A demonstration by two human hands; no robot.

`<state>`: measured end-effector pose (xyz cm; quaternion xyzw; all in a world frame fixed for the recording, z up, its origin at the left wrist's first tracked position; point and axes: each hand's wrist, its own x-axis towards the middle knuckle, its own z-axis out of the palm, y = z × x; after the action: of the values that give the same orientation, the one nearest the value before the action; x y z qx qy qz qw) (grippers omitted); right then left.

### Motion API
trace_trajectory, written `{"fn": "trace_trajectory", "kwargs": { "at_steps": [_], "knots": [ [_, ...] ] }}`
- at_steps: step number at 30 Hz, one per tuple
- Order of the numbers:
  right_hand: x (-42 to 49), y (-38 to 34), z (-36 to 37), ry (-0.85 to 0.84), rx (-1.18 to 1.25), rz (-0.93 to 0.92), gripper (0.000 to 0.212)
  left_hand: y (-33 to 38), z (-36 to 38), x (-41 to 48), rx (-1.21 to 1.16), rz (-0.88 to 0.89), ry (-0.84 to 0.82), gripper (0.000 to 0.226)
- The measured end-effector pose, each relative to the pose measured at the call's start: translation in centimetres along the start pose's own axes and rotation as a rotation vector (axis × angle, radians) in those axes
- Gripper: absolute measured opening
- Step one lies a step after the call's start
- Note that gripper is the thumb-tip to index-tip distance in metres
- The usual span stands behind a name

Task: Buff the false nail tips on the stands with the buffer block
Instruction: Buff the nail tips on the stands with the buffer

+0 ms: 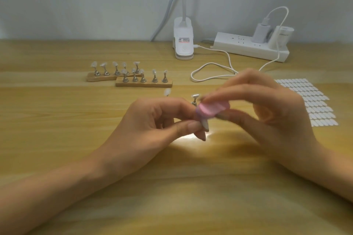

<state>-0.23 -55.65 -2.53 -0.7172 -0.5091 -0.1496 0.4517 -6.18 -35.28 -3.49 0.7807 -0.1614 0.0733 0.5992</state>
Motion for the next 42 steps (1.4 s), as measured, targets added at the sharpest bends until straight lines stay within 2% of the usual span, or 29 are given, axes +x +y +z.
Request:
{"fn": "trace_trajectory", "kwargs": {
  "at_steps": [8, 19, 22, 25, 28, 31, 35, 42],
  "knots": [
    [0.0, 0.4, -0.4, 0.057, 0.045, 0.050, 0.022, 0.0, 0.0, 0.0, 0.037, 0.044, -0.008, 0.009],
    [-0.3, -0.7, 0.1, -0.017, -0.028, -0.049, 0.020, 0.3, 0.1, -0.1, 0.003, 0.022, -0.012, 0.019],
    [-0.2, -0.5, -0.1, 0.026, -0.045, 0.005, 0.021, 0.4, 0.1, -0.1, -0.026, 0.005, -0.018, 0.015],
    [-0.2, -0.6, 0.0, -0.016, -0.062, -0.064, 0.019, 0.5, 0.1, -0.1, -0.022, 0.015, -0.010, 0.013],
    [-0.2, -0.4, 0.0, 0.026, -0.074, -0.017, 0.022, 0.2, 0.0, -0.1, -0.040, 0.006, -0.015, 0.011],
    [-0.3, -0.3, 0.0, 0.004, -0.074, -0.063, 0.022, 0.3, 0.1, -0.1, -0.041, -0.006, -0.022, 0.015],
    [-0.1, -0.1, -0.1, 0.030, -0.070, -0.020, 0.024, 0.2, 0.1, -0.2, -0.064, -0.010, -0.025, 0.010],
    [-0.2, -0.1, -0.2, 0.020, -0.057, -0.047, 0.023, 0.7, 0.4, -0.3, -0.151, -0.004, -0.046, 0.010]
  ]
}}
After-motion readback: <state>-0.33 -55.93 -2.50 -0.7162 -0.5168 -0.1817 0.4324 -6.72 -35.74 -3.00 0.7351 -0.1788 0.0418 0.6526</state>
